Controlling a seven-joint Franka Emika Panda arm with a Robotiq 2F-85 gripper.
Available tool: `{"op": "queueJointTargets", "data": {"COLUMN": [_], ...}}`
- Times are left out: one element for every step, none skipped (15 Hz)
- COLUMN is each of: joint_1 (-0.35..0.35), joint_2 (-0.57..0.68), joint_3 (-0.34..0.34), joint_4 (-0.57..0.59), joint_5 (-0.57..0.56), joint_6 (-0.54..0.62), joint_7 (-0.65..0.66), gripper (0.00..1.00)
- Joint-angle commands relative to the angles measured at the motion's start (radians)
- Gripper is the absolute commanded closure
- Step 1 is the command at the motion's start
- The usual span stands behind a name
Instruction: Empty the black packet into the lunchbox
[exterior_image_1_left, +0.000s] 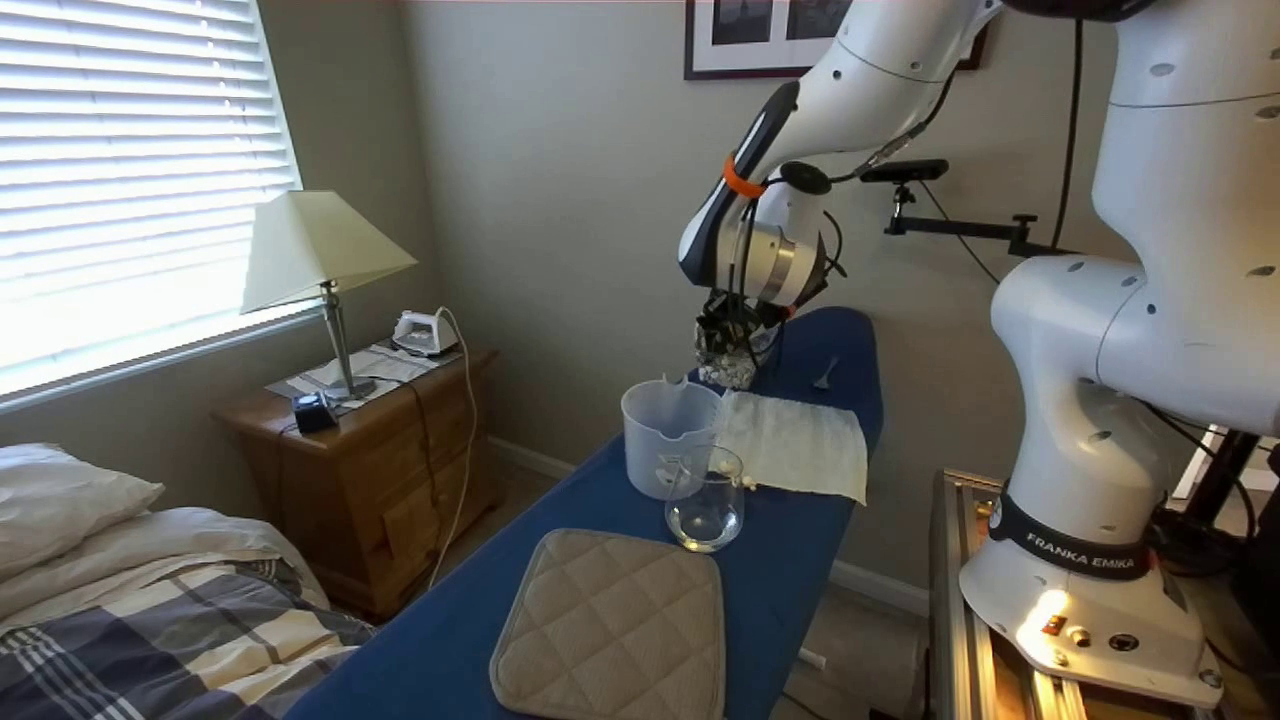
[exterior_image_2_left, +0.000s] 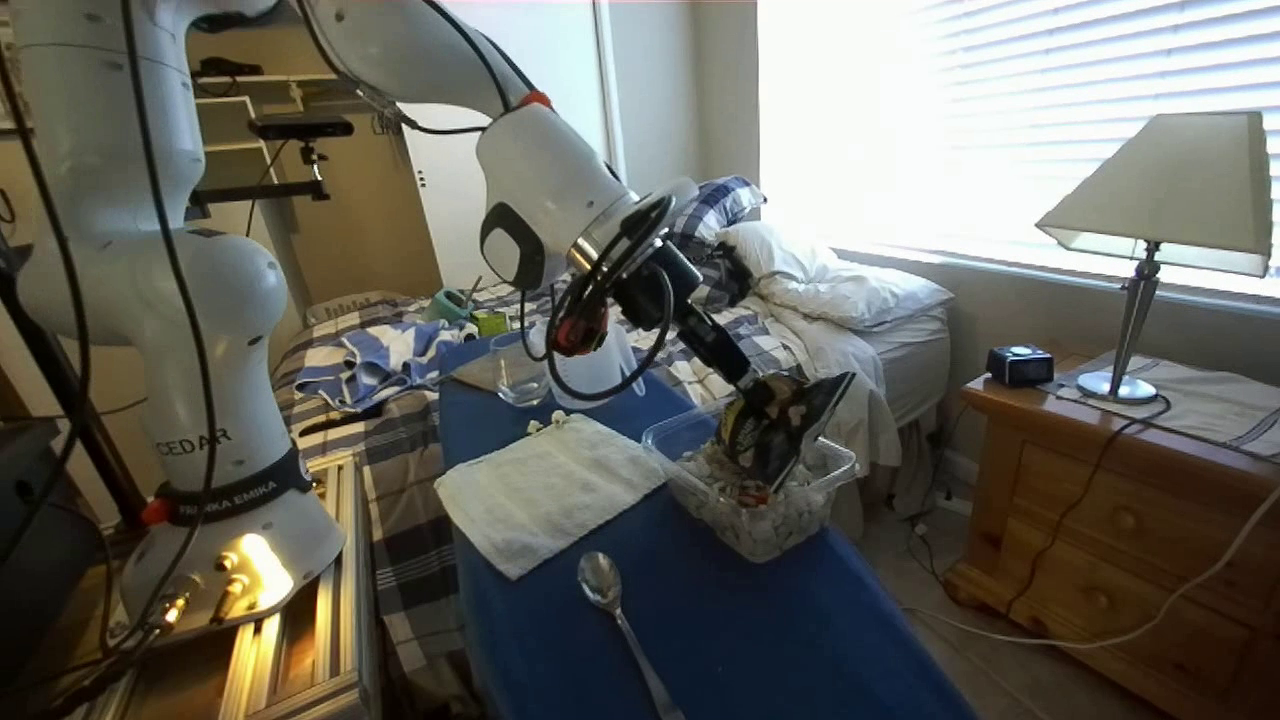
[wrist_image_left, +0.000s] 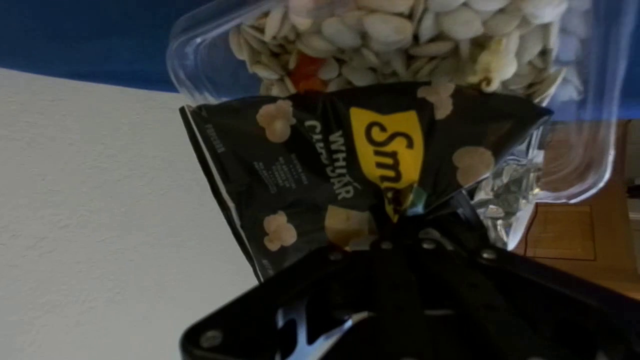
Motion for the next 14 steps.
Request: {"op": "queueJointTargets", "data": {"joint_1": [0.181,0.238,0.292,0.348,0.398,0.448,0.49,0.529,0.558,0.584,0.6,0.612,0.621,0.632], "joint_2": [0.105,0.126,0.154,0.193,0.229,0.275,0.316,0.358,0.405,0.457,0.509,0.571,0.625,0.679], "joint_3": [-0.153,-0.206,-0.262,-0.323,-0.382,-0.442,-0.497,-0.549,-0.593,-0.632,-0.666,-0.7,-0.731,-0.76], "joint_4": [0.06,0.069,0.078,0.089,0.097,0.103,0.108,0.112,0.116,0.116,0.116,0.111,0.106,0.101], "joint_5": [0.112,0.111,0.104,0.095,0.081,0.069,0.056,0.041,0.026,0.012,-0.01,-0.046,-0.092,-0.138], "joint_6": [-0.106,-0.135,-0.168,-0.211,-0.257,-0.31,-0.362,-0.417,-0.474,-0.527,-0.592,-0.669,-0.751,-0.83], "joint_7": [-0.007,0.004,0.018,0.039,0.061,0.089,0.114,0.14,0.171,0.206,0.25,0.309,0.367,0.424], "gripper": [1.0,1.0,1.0,1.0,1.0,1.0,1.0,1.0,1.0,1.0,1.0,1.0,1.0,1.0]}}
